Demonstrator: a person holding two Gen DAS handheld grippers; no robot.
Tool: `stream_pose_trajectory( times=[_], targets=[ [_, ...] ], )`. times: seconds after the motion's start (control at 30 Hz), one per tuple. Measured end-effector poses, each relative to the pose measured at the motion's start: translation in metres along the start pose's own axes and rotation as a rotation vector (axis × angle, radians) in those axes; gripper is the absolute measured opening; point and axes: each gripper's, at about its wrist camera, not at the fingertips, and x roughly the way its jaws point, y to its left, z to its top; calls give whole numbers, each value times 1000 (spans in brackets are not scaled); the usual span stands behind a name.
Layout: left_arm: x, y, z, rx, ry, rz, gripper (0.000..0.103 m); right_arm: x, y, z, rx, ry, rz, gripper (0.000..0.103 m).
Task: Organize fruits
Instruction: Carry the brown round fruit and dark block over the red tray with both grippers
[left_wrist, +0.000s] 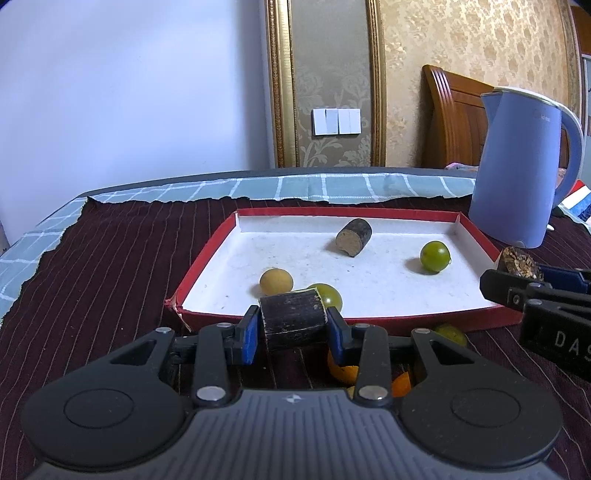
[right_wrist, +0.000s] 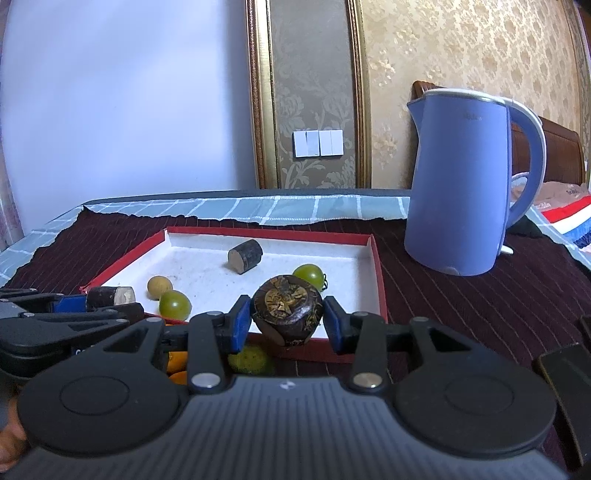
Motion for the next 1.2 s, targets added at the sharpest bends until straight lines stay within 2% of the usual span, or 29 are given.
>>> stream_pose_trajectory(
  times=[0.67, 1.2],
  targets=[
    [11, 0, 12, 11, 0, 20, 37, 6, 1, 11, -32, 4, 0, 40],
    [35, -5, 23, 36, 24, 54, 37, 26, -4, 20, -36, 20, 0, 40]
  ],
)
